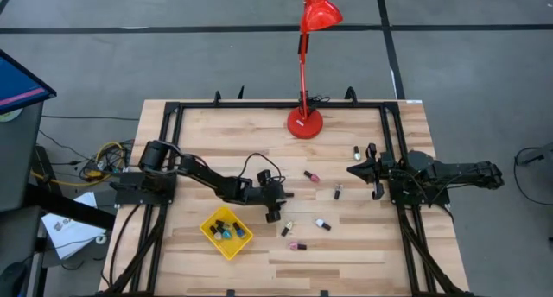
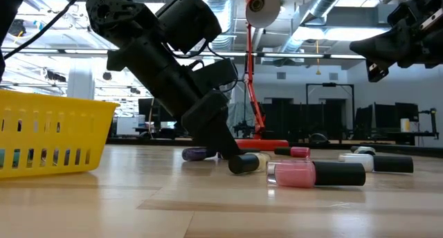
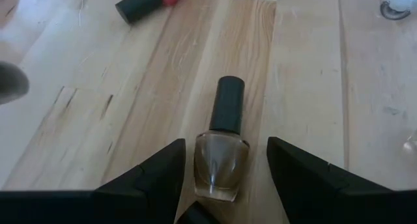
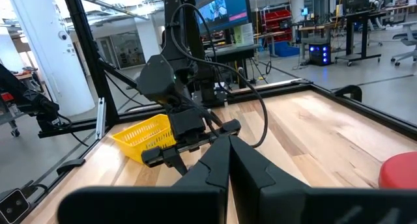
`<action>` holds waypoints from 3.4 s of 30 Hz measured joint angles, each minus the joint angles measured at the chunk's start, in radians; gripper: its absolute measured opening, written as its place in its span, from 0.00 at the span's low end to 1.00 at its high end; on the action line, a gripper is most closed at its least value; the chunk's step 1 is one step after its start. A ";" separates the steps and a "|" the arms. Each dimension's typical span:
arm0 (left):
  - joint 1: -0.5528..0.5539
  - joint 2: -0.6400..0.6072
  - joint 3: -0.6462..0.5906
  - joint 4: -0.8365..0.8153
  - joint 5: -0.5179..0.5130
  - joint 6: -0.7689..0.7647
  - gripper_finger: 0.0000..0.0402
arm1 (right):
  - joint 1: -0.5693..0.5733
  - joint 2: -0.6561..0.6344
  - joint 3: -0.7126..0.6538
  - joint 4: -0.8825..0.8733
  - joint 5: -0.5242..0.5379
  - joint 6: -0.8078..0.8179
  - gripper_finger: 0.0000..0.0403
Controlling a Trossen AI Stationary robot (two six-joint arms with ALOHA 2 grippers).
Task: Pick & Place Nail Polish
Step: Put the dark brown nail polish bottle into the yellow basket
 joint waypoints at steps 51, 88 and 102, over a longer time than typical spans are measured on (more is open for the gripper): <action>-0.175 -0.689 0.013 -0.798 0.281 0.100 0.26 | 0.000 -0.001 0.000 0.002 0.000 0.000 0.00; -0.393 -0.621 -0.267 -0.557 0.369 0.247 0.27 | 0.000 -0.001 0.000 0.000 0.000 0.000 0.00; -0.390 -0.569 -0.267 -0.528 0.407 0.326 0.27 | 0.000 -0.001 0.000 0.000 0.000 0.000 0.00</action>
